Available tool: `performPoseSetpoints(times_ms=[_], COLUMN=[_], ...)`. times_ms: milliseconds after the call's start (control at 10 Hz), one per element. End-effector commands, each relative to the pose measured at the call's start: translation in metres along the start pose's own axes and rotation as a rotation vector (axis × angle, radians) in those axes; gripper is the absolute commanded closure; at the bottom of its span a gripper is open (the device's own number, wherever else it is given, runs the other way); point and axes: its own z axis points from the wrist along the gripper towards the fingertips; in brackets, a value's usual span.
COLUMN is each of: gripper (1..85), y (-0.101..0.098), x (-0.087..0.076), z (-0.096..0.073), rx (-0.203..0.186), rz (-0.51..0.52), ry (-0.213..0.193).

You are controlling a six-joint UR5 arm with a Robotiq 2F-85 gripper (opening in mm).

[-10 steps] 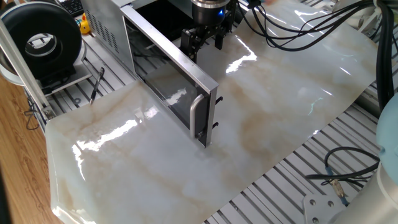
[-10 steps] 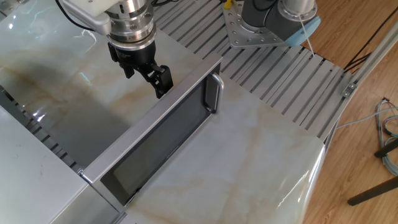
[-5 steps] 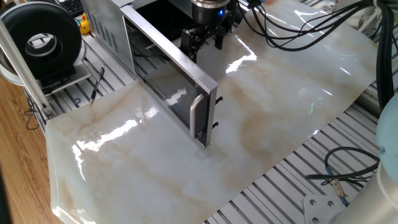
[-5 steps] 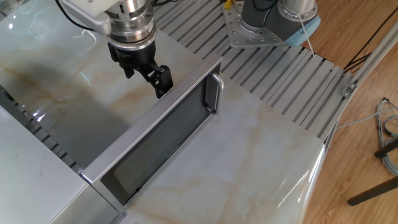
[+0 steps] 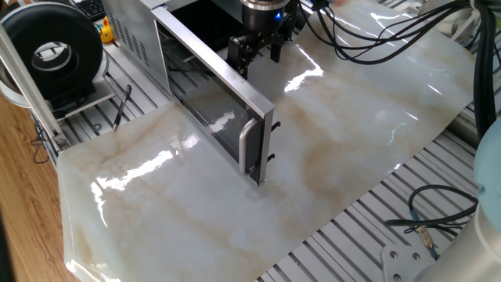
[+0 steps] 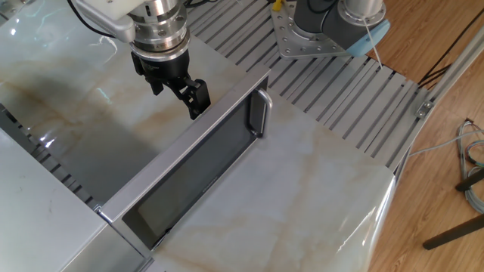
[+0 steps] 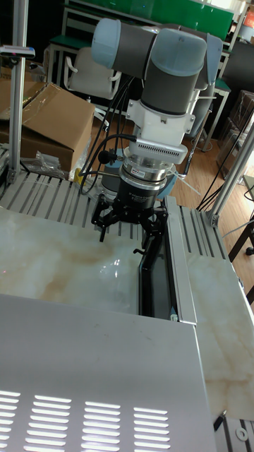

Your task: Close the microwave door

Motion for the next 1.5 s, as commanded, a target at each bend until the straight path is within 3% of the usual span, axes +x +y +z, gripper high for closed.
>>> performPoseSetpoints(times_ms=[0, 800, 1000, 1100, 1200, 1400], gripper=[84.3, 84.3, 84.3, 84.3, 84.3, 84.3], y=[0.004, -0.001, -0.006, -0.002, -0.002, 0.002], x=[-0.039, -0.042, -0.038, -0.038, -0.039, -0.051], z=[-0.003, -0.003, -0.004, -0.004, -0.006, -0.008], rx=[0.003, 0.025, 0.043, 0.028, 0.028, 0.018], rz=[-0.105, -0.127, -0.143, -0.150, -0.147, -0.183], ry=[-0.151, -0.154, -0.132, -0.132, -0.135, -0.182])
